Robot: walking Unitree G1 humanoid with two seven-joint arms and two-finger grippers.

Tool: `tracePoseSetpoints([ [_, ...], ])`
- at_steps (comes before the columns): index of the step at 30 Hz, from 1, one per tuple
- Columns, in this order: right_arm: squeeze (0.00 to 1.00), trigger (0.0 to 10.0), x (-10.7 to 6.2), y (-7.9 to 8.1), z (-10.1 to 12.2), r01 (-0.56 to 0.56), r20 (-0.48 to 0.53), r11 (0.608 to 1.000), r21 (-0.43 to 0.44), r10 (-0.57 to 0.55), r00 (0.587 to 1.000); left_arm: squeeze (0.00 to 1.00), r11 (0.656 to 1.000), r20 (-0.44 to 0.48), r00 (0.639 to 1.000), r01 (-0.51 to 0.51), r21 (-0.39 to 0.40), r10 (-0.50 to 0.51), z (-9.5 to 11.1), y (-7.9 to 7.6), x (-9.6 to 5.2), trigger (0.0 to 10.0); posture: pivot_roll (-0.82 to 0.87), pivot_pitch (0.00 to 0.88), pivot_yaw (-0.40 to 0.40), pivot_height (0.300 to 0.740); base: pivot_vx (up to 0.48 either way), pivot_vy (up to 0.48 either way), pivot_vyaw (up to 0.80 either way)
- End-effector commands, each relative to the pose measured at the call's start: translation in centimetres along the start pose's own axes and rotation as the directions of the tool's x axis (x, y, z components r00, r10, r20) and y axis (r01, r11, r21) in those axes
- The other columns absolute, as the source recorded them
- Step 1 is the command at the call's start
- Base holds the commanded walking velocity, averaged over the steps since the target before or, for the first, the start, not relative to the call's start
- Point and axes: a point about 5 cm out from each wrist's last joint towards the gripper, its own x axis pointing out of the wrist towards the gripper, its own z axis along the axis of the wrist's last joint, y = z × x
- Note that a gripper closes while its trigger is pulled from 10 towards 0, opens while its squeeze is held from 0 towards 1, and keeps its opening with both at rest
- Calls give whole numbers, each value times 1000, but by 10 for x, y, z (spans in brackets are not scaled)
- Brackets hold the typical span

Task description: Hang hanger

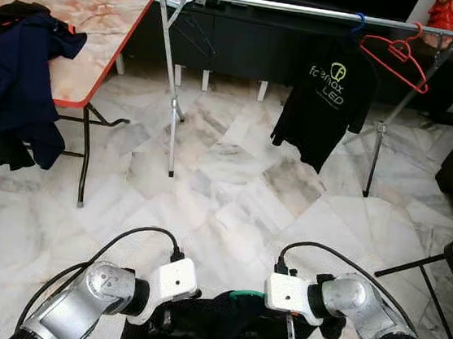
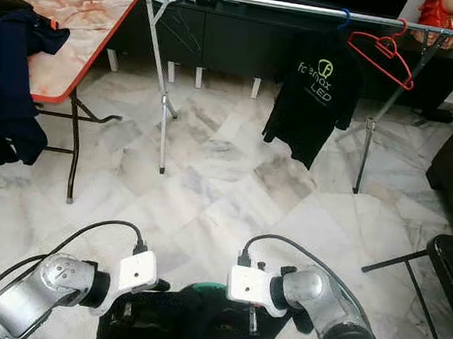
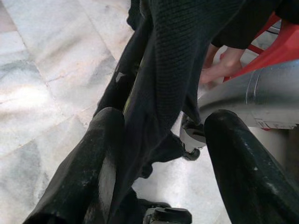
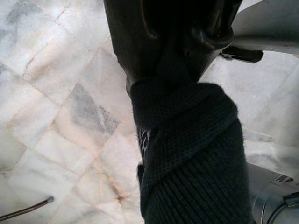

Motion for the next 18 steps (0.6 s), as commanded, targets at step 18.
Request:
tracePoseSetpoints([
  [18,0,0,-7,-11,27,-28,168,999,-25,32,985,0,998,59,997,-58,21,57,13,5,13,7882,49,134,-69,740,0,0,0],
])
